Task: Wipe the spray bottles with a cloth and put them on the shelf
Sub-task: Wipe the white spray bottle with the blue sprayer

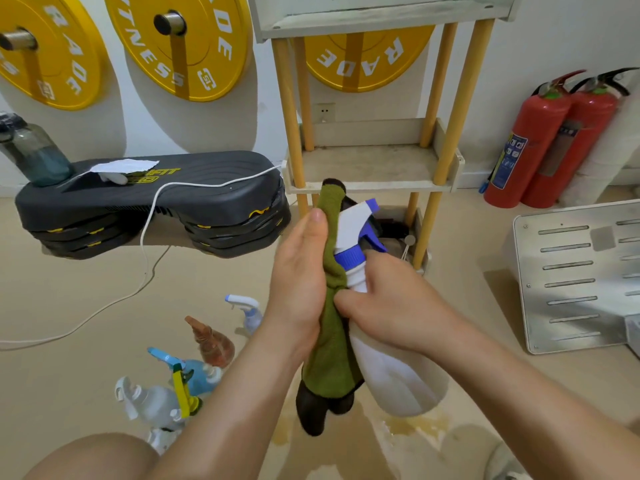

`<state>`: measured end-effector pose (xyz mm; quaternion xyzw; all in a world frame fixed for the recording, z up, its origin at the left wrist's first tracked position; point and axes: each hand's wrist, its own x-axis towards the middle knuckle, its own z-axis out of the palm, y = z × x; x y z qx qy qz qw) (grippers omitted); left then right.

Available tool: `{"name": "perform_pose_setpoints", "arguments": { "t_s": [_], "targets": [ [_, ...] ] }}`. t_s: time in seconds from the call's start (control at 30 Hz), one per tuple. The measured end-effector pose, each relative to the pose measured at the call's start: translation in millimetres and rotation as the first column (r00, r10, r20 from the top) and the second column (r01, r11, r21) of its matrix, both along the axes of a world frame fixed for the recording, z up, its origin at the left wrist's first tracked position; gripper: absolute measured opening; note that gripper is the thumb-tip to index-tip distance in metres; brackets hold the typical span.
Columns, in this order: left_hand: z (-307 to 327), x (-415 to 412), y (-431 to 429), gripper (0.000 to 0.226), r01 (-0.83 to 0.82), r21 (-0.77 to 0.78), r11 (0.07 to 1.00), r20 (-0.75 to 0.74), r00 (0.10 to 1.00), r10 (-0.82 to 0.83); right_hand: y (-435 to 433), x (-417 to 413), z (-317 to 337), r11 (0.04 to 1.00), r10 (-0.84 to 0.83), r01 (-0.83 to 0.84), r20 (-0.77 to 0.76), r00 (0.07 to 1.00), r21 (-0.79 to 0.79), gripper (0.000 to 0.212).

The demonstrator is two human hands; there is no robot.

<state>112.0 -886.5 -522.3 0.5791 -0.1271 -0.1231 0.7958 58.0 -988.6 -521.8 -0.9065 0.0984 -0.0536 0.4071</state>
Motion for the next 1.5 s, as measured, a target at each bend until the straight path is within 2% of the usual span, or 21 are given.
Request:
{"name": "perform_pose_setpoints", "arguments": {
  "t_s": [0.1, 0.23, 0.37, 0.43, 0.5, 0.57, 0.6, 0.67, 0.7, 0.77, 0.83, 0.9, 1.0, 1.1, 1.13, 1.2, 1.23, 1.3, 1.37, 1.43, 1.5],
  "targets": [
    [4.7, -3.9, 0.2, 0.060, 0.024, 0.052, 0.998, -0.004, 1.000, -0.024, -1.5, 0.2, 9.8, 0.979, -0.040, 0.027, 0.058, 0.998, 0.203, 0.010],
    [9.4, -8.5, 2.5, 0.037, 0.152, 0.175, 0.973, 0.158, 0.971, -0.181, -6.2, 4.8, 23.8, 0.862, -0.195, 0.109, 0.127, 0.972, 0.495, 0.008],
    [-0.6, -15.2, 5.2, 0.034, 0.191, 0.263, 0.946, 0.208, 0.946, -0.249, -21.2, 8.1, 33.2, 0.711, -0.389, 0.229, 0.100, 0.916, 0.665, 0.011],
    [-5.1, -18.1, 7.5, 0.035, 0.183, 0.253, 0.950, 0.218, 0.946, -0.240, -35.5, 9.6, 34.9, 0.564, -0.541, 0.289, 0.082, 0.837, 0.774, 0.009],
    [-2.6, -24.6, 7.9, 0.039, 0.170, 0.228, 0.959, 0.301, 0.924, -0.236, -49.4, 11.6, 30.2, 0.312, -0.638, 0.281, -0.019, 0.770, 0.908, 0.008],
    [0.8, -32.3, 4.7, 0.045, 0.071, 0.265, 0.962, 0.489, 0.850, -0.197, -51.7, 14.2, 19.0, 0.040, -0.599, 0.207, -0.142, 0.788, 0.978, 0.007],
    [3.8, -35.3, 2.2, 0.043, -0.027, 0.304, 0.952, 0.606, 0.777, -0.171, -47.5, 14.7, 11.7, -0.051, -0.536, 0.172, -0.172, 0.827, 0.984, 0.023],
    [4.7, -36.0, -0.7, 0.039, -0.244, 0.321, 0.915, 0.796, 0.593, -0.121, -31.2, 13.5, 0.0, -0.161, -0.415, 0.151, -0.206, 0.887, 0.975, 0.061],
    [2.7, -34.5, -1.1, 0.037, -0.326, 0.290, 0.900, 0.844, 0.531, -0.079, -25.3, 14.3, -3.5, -0.192, -0.388, 0.160, -0.225, 0.894, 0.968, 0.062],
    [-1.8, -30.3, -2.3, 0.035, -0.401, 0.241, 0.884, 0.843, 0.538, 0.014, -19.3, 15.9, -7.2, -0.213, -0.410, 0.180, -0.255, 0.875, 0.960, 0.043],
    [-1.9, -27.7, -3.7, 0.035, -0.415, 0.238, 0.878, 0.770, 0.631, 0.090, -17.7, 15.5, -5.4, -0.186, -0.494, 0.210, -0.276, 0.825, 0.960, 0.019],
    [3.0, -25.5, -4.1, 0.031, -0.360, 0.272, 0.893, 0.617, 0.777, 0.125, -17.2, 14.2, -2.9, -0.123, -0.538, 0.232, -0.261, 0.801, 0.965, 0.004],
    [16.9, -16.8, -1.3, 0.029, -0.155, 0.224, 0.962, 0.191, 0.975, 0.113, -16.9, 11.7, 1.1, 0.003, -0.567, 0.216, -0.176, 0.805, 0.976, 0.011],
    [18.2, -11.0, 4.5, 0.031, 0.062, 0.155, 0.986, -0.209, 0.978, -0.029, -18.9, 10.6, 9.2, 0.209, -0.573, 0.187, -0.035, 0.819, 0.960, 0.010],
    [14.4, -10.4, 5.2, 0.026, 0.130, 0.108, 0.986, -0.309, 0.947, -0.091, -19.7, 10.6, 12.8, 0.316, -0.586, 0.174, 0.047, 0.809, 0.933, 0.018],
    [6.6, -12.0, 4.8, 0.038, 0.212, -0.021, 0.977, -0.452, 0.870, -0.198, -20.2, 11.9, 22.2, 0.554, -0.595, 0.153, 0.261, 0.760, 0.818, 0.019],
    [2.5, -14.1, 2.2, 0.044, 0.198, -0.057, 0.979, -0.488, 0.850, -0.200, -19.2, 11.8, 26.9, 0.640, -0.596, 0.148, 0.365, 0.716, 0.754, 0.015],
    [-5.2, -17.9, -4.9, 0.044, 0.113, -0.084, 0.990, -0.493, 0.859, -0.140, -18.7, 11.5, 31.1, 0.734, -0.614, 0.187, 0.519, 0.595, 0.653, 0.019],
    [-7.0, -22.5, -7.2, 0.040, 0.078, -0.035, 0.996, -0.409, 0.908, -0.086, -17.8, 11.4, 31.6, 0.798, -0.588, 0.239, 0.625, 0.514, 0.553, 0.023],
    [-7.1, -24.6, -4.9, 0.036, 0.061, 0.053, 0.997, -0.294, 0.955, -0.043, -16.6, 13.1, 33.9, 0.804, -0.585, 0.249, 0.643, 0.495, 0.540, 0.013],
    [-6.8, -27.1, 0.3, 0.033, 0.028, 0.119, 0.992, -0.188, 0.982, -0.005, -16.0, 14.4, 36.8, 0.810, -0.571, 0.250, 0.612, 0.547, 0.531, 0.015]
  ]
}}
